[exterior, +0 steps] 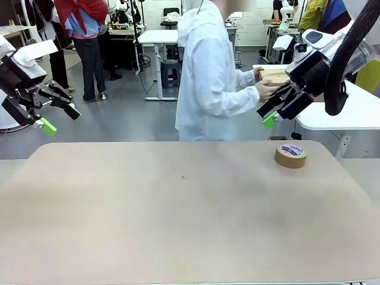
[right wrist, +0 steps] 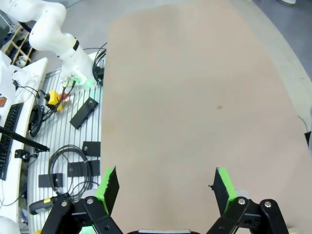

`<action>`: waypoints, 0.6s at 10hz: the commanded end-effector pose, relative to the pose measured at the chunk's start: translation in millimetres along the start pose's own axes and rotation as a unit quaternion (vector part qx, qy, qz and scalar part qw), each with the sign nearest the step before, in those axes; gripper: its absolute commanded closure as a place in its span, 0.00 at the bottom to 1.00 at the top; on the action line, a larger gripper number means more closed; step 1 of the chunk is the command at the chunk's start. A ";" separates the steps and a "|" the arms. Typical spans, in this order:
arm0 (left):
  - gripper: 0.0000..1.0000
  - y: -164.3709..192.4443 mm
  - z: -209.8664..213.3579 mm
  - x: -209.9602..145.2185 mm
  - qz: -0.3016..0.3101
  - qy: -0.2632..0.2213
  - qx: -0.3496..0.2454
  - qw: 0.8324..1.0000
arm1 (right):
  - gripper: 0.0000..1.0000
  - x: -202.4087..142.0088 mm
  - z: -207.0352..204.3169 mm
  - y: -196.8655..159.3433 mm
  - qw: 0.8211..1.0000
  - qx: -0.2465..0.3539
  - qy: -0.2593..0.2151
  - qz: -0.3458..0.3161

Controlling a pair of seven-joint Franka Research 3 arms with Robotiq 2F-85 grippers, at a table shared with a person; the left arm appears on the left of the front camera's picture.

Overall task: Wrap the clocks to prevent damage.
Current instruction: After the human seals the box with tape, release both hands from the side flaps of the Package Box.

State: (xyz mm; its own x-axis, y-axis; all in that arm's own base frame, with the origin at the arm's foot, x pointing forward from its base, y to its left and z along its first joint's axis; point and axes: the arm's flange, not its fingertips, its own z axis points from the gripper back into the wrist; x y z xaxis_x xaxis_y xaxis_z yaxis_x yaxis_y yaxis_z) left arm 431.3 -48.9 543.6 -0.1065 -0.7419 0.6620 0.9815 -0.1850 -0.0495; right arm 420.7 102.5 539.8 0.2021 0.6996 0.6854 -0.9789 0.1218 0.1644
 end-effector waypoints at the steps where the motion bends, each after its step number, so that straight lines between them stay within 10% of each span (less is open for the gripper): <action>1: 0.00 -1.6 2.8 5.9 -0.005 0.012 0.013 1.000 | 0.00 0.2 0.6 0.0 1.000 -0.002 0.000 0.001; 6: 0.00 0.0 0.0 0.0 0.000 0.000 0.000 1.000 | 0.00 0.2 0.6 0.0 1.000 -0.002 0.000 0.001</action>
State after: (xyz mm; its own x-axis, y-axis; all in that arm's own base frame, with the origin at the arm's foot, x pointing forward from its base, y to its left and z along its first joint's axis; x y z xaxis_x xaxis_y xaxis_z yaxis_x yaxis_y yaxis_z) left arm 431.9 -48.8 543.0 -0.1061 -0.7441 0.6595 0.9818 -0.1837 -0.0493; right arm 420.7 102.4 540.3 0.2011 0.6996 0.6857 -0.9791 0.1219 0.1629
